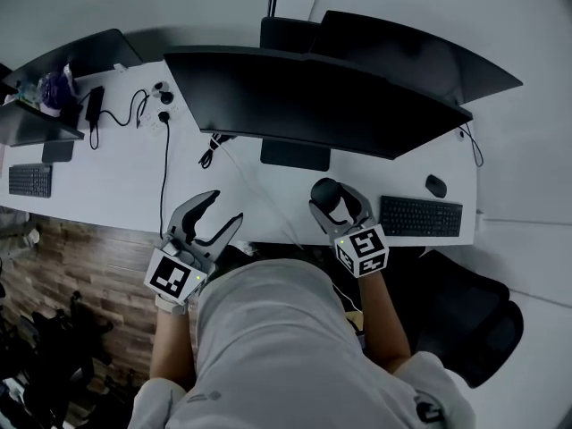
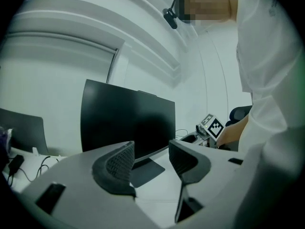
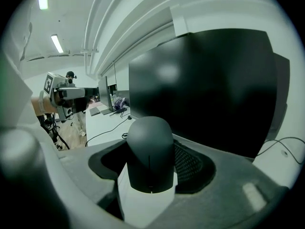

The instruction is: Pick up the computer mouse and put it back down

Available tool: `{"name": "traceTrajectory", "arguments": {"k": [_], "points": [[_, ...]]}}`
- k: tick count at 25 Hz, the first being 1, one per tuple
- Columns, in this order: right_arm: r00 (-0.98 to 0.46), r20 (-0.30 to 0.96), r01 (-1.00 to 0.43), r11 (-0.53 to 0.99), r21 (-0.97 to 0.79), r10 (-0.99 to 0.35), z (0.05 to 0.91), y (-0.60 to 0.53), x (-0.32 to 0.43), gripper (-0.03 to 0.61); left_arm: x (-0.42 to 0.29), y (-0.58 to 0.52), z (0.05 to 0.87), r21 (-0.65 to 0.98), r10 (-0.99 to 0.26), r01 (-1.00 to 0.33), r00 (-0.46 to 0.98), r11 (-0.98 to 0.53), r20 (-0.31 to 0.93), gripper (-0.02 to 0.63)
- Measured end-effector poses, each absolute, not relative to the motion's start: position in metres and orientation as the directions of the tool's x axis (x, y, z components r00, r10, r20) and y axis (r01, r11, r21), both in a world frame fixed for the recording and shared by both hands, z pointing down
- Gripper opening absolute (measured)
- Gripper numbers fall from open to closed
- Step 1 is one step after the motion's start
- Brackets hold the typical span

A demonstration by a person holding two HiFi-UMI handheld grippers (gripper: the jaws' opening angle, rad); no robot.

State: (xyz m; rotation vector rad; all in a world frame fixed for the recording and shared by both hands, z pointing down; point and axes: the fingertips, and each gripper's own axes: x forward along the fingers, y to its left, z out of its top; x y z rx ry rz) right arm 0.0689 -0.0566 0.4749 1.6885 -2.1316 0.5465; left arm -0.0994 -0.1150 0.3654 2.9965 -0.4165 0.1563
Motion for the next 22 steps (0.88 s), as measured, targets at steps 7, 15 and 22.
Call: {"name": "traceTrajectory", "arguments": {"k": [7, 15, 22], "points": [[-0.24, 0.582, -0.967, 0.244, -0.074, -0.777, 0.519, -0.084, 0.052, 0.287, -0.134, -0.124, 0.38, 0.087, -0.322, -0.338, 0.934, -0.937, 0.153, 0.204], [-0.25, 0.67, -0.96, 0.27, -0.077, -0.699, 0.572, -0.107, 0.041, 0.288, -0.167, -0.13, 0.397, 0.115, -0.4, -0.427, 0.895, -0.897, 0.198, 0.204], [-0.26, 0.728, -0.952, 0.294, -0.084, -0.634, 0.615, -0.119, 0.026, 0.287, -0.197, -0.13, 0.423, 0.138, -0.455, -0.51, 0.839, -0.849, 0.298, 0.204]]}}
